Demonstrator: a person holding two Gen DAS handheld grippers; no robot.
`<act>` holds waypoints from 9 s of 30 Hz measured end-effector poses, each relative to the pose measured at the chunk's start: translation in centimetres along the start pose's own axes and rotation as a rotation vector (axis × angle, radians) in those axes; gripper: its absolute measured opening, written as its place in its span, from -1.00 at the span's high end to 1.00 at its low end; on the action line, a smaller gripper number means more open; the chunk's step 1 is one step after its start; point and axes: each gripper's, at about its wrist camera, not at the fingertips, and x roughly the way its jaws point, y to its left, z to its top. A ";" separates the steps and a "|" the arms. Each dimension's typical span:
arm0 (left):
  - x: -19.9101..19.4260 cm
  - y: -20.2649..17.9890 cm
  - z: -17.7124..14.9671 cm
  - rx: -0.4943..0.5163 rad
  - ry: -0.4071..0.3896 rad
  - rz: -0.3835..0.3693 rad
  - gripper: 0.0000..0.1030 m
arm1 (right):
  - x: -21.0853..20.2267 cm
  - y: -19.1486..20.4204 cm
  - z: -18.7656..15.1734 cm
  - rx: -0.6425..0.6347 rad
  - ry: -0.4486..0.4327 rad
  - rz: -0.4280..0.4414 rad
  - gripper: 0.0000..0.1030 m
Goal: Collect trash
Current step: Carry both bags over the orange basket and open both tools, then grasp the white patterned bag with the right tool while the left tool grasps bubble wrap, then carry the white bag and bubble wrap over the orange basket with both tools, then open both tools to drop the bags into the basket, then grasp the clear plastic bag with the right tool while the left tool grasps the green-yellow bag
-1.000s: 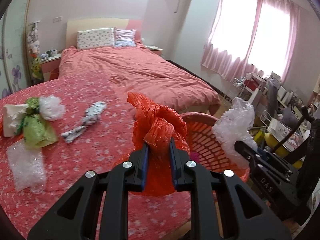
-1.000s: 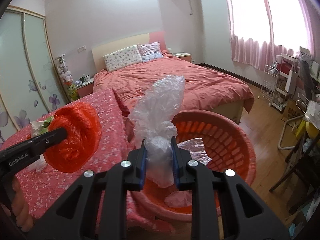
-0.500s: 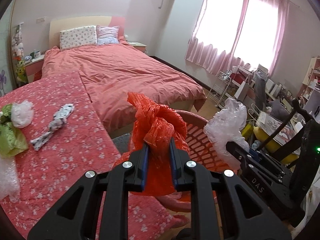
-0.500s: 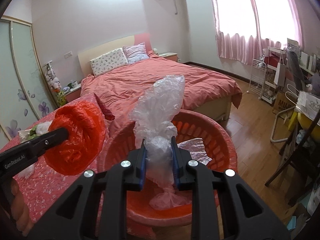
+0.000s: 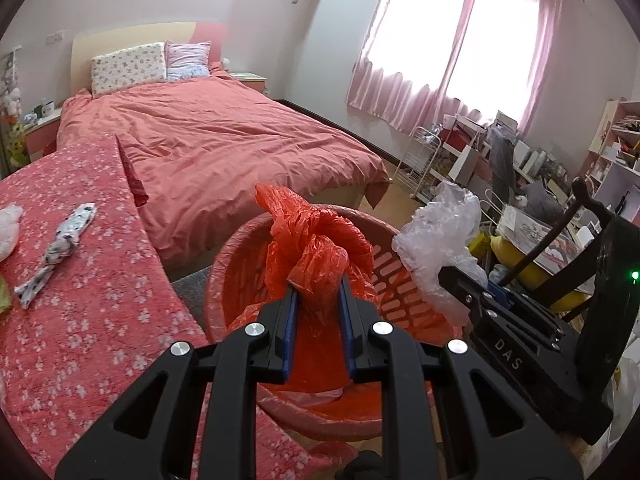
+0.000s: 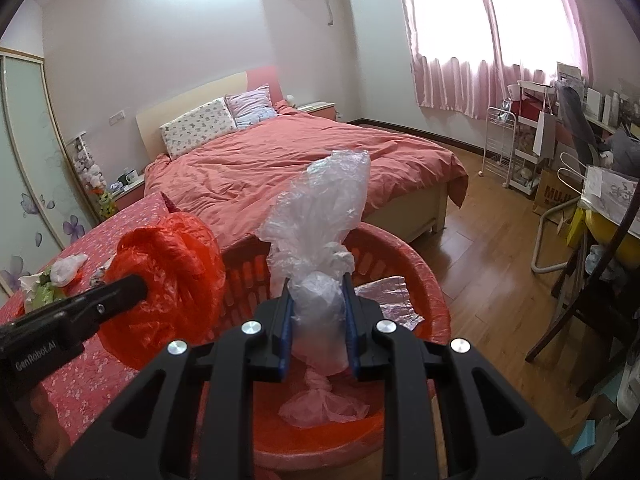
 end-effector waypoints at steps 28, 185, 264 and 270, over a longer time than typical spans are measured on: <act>1.5 2.0 -1.5 -0.039 0.094 0.086 0.14 | 1.5 0.2 -1.1 -0.039 0.024 -0.061 -0.01; 0.8 1.7 -1.2 -0.008 0.069 0.071 0.41 | 0.6 1.6 -0.3 0.001 0.068 -0.030 0.60; -19.5 32.2 -7.2 -0.418 -0.122 0.635 -0.18 | 12.4 45.1 -1.4 -0.434 0.262 0.363 0.38; -18.8 32.0 -6.7 -0.418 -0.114 0.604 -0.18 | 12.2 43.3 -1.8 -0.422 0.262 0.372 0.65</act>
